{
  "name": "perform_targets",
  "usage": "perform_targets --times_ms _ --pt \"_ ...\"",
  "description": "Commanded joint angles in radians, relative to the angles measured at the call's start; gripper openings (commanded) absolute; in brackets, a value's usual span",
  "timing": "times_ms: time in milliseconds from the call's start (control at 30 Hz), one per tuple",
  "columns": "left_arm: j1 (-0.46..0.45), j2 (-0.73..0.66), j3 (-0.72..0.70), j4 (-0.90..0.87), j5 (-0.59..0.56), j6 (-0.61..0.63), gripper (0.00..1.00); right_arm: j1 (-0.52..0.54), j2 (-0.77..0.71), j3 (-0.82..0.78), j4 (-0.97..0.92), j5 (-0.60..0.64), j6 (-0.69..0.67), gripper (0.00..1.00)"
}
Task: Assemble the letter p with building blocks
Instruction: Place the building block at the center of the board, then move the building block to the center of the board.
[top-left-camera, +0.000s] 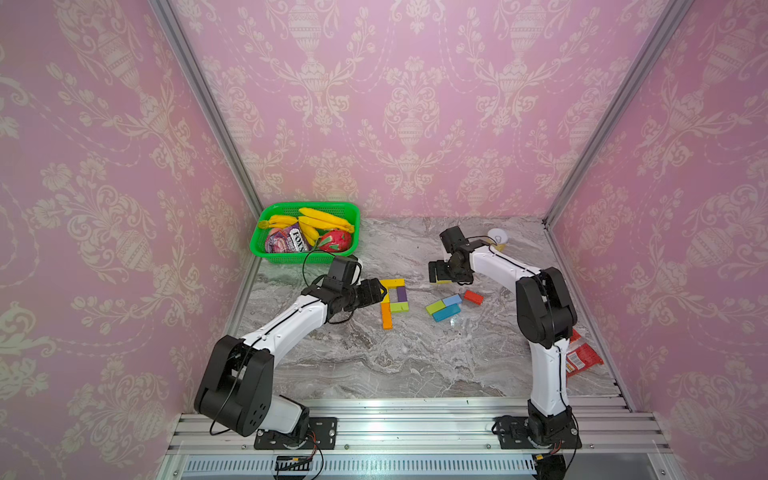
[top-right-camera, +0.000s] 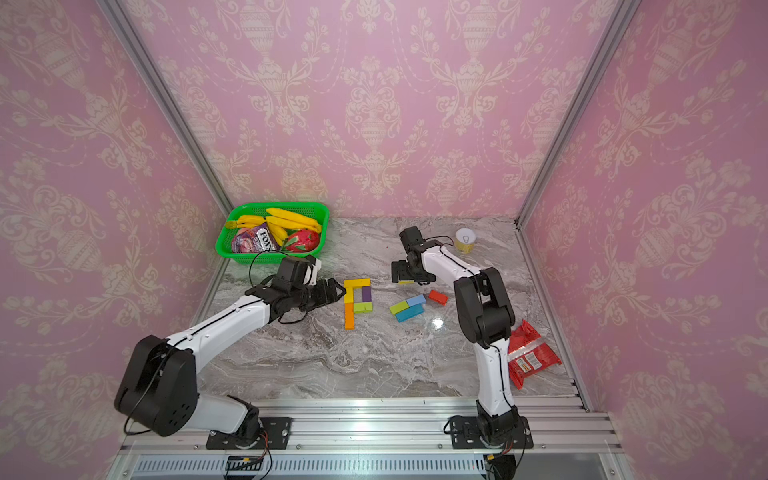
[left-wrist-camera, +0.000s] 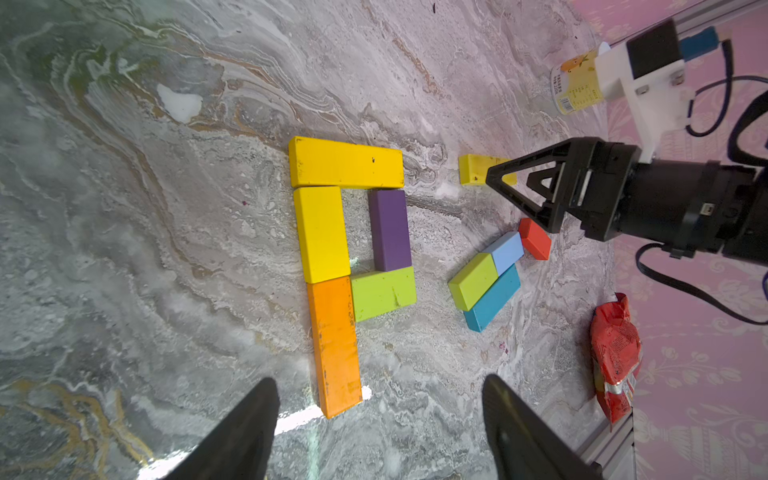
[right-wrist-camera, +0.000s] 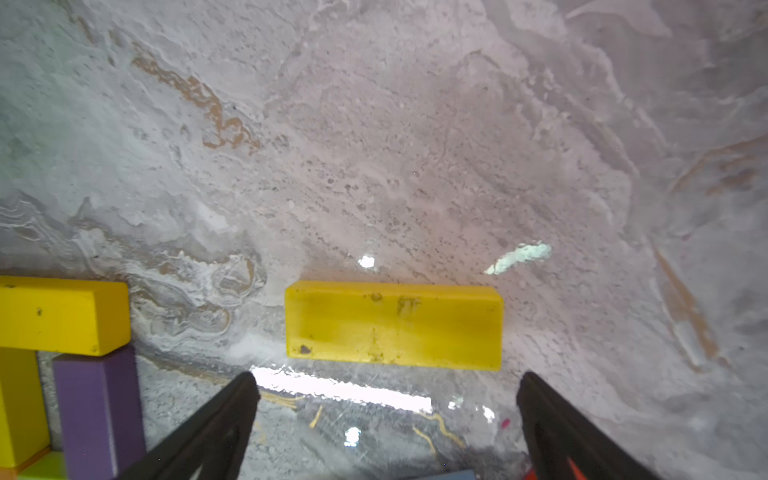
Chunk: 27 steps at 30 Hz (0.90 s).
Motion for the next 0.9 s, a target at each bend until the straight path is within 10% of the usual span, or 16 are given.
perform_targets --times_ms 0,567,867 --pt "-0.002 0.010 -0.015 -0.013 0.023 0.006 0.79 -0.010 -0.113 -0.043 0.023 0.040 0.012 1.00" --pt "-0.011 0.059 0.032 0.029 0.131 0.024 0.78 -0.107 -0.321 -0.407 -0.038 0.144 -0.087 0.90" --pt "-0.174 0.268 0.299 -0.134 0.102 0.145 0.74 -0.109 -0.309 -0.392 0.029 0.117 -0.049 0.85"
